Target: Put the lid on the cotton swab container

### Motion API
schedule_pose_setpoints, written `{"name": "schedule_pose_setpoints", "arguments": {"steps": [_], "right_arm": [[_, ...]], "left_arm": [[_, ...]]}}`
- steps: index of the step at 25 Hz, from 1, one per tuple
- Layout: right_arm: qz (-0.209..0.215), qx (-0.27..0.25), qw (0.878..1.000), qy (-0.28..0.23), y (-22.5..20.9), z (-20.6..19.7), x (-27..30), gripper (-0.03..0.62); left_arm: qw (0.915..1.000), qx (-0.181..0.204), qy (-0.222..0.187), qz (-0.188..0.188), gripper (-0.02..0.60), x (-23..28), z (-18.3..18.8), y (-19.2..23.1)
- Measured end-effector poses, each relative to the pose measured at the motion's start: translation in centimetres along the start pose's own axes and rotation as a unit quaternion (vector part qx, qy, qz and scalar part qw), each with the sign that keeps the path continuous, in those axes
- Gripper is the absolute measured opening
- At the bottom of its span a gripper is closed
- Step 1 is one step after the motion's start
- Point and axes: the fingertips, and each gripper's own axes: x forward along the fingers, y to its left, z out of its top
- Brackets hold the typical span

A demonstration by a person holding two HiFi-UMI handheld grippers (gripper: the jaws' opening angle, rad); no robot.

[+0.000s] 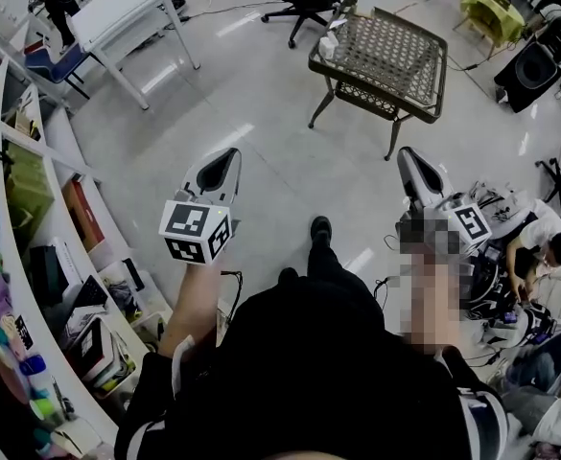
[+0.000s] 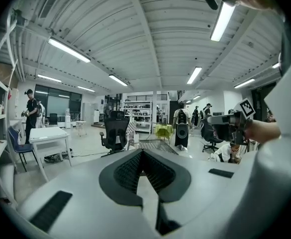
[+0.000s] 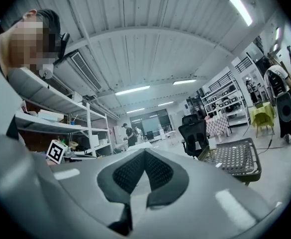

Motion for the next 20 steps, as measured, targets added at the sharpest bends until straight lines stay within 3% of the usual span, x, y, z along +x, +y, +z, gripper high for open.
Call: {"name": "schedule_pose_setpoints", "arguments": {"steps": [11,20], "right_arm": [[0.012,0.047,0.999,0.022,-8.7,-1.7,6.5,0.009],[0.021,0.059,0.998,0.022,-17.8,1.1,11.4,0.009]], "left_arm": [[0.9987,-0.008,0.051,0.003,0.006,9.5,-0.8,1.2],[0.9982,0.006,0.059,-0.002,0.006,19.6,2.8,0.7]]}}
